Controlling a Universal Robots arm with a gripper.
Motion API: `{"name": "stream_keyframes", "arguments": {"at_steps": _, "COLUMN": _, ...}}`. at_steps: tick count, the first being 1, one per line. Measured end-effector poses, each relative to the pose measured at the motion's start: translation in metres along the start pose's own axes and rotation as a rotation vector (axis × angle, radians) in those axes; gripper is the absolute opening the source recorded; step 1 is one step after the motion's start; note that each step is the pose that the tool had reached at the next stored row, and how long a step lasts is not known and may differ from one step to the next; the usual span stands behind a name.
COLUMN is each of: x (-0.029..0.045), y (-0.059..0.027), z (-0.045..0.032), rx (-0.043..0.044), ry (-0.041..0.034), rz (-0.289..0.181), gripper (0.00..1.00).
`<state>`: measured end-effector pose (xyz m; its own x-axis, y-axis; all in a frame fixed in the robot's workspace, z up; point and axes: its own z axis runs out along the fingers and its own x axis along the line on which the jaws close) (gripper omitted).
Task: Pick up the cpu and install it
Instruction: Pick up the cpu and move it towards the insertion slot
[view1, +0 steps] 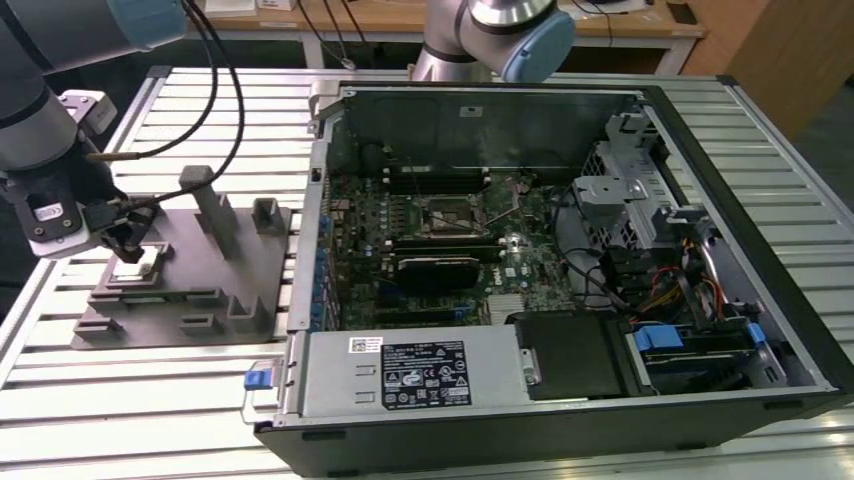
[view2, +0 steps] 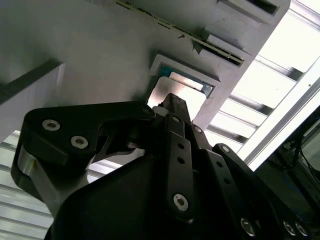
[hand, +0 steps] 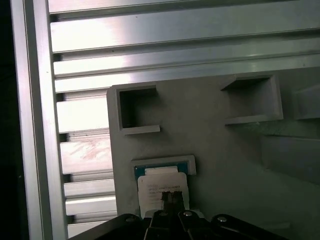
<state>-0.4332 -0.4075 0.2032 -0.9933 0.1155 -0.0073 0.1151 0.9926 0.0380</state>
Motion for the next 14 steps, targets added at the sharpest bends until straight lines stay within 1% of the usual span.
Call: {"name": "stream_keyframes", "arguments": {"at_steps": 14, "x": 0.0016, "y": -0.0004, "z": 0.0024, "rx": -0.0001, "ry": 0.0014, "rz": -0.034, "gripper": 0.11}}
